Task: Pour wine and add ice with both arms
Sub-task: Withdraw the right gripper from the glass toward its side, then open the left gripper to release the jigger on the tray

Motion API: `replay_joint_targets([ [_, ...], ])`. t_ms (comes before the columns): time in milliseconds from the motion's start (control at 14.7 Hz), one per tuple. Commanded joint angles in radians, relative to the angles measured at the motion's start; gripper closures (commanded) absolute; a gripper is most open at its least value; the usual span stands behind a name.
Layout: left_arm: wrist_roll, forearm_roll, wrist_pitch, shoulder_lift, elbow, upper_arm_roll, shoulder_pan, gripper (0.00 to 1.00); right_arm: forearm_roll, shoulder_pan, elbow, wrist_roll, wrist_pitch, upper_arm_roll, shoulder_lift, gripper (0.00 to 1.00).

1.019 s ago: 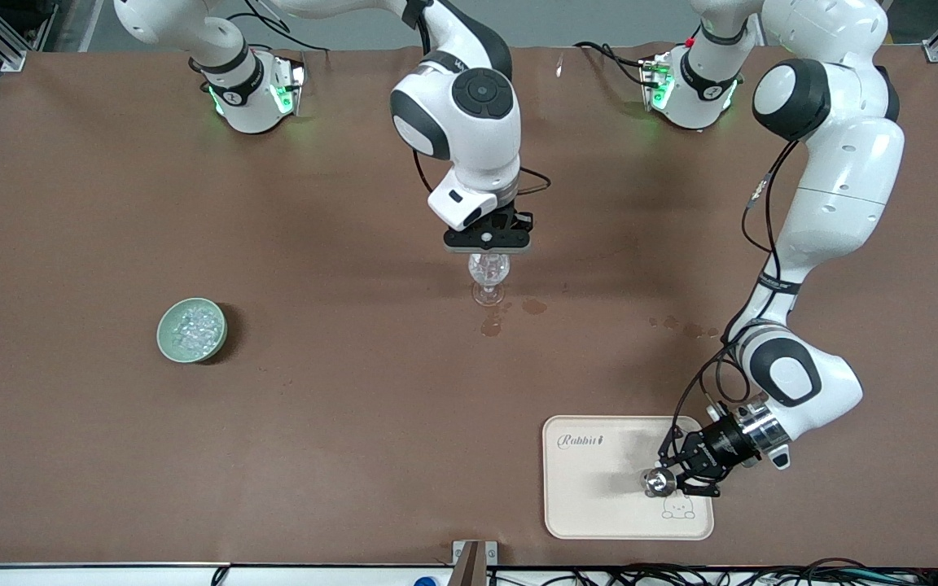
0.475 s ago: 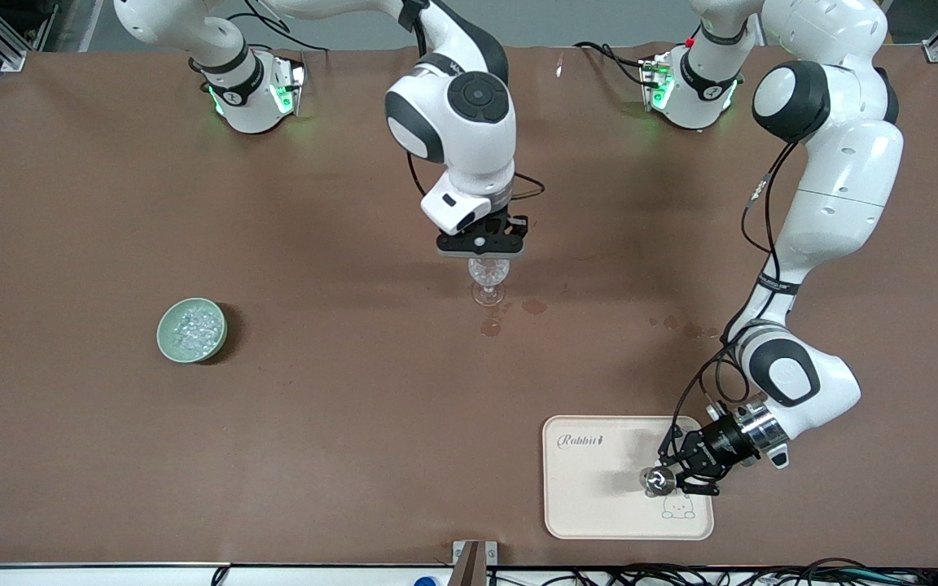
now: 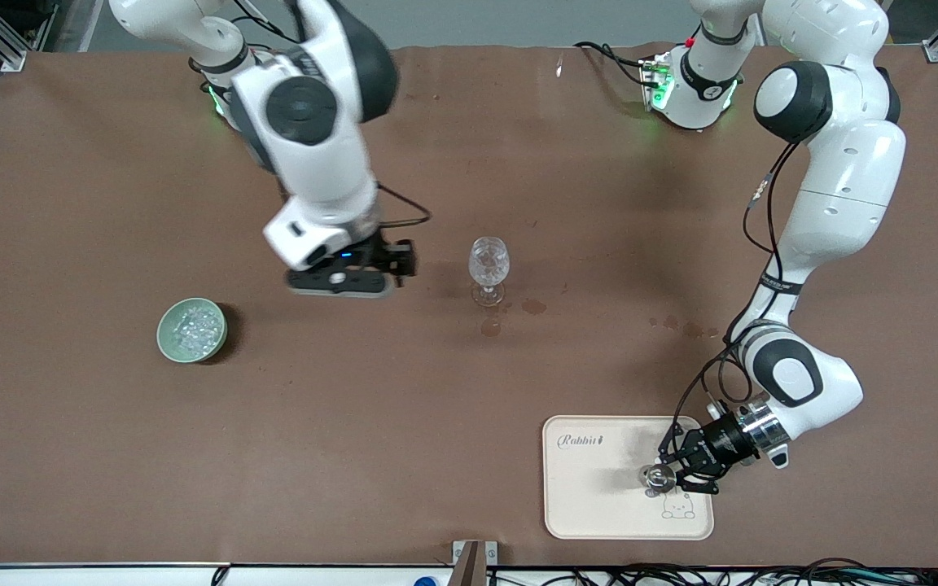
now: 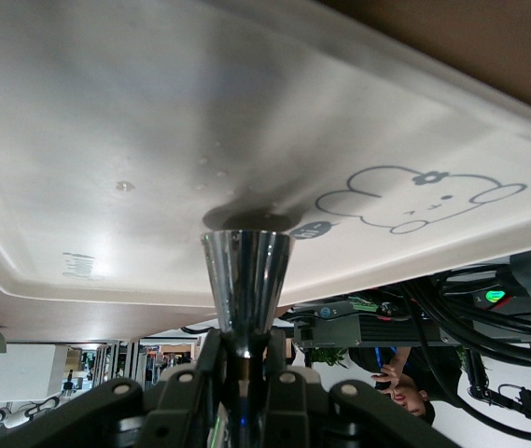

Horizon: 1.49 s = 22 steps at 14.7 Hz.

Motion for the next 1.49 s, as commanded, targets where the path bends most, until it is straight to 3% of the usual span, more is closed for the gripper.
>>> replay_joint_targets([
  [0,0.026,-0.033,-0.017,0.0,0.001,-0.002,0.005,0.78,-0.042,-0.086,-0.177,-0.06,0.031,0.022,-0.135,0.08],
  [340,0.017,-0.03,-0.018,-0.008,0.001,0.004,0.007,0.77,-0.045,-0.285,-0.424,-0.212,0.144,0.022,-0.309,0.08],
  [679,0.023,-0.03,-0.021,-0.003,0.001,0.004,0.008,0.72,-0.045,-0.505,-0.437,-0.463,0.097,0.022,-0.366,0.01],
  [883,0.018,-0.03,-0.021,-0.005,-0.005,0.004,0.01,0.66,-0.043,-0.6,-0.334,-0.577,-0.014,0.022,-0.372,0.0],
  [1291,0.017,-0.019,-0.021,-0.012,-0.006,0.004,0.01,0.57,-0.042,-0.639,-0.015,-0.59,-0.3,0.022,-0.358,0.0],
  [1426,0.017,-0.016,-0.024,-0.017,-0.011,0.006,0.016,0.38,-0.031,-0.637,0.021,-0.675,-0.39,0.022,-0.359,0.0],
])
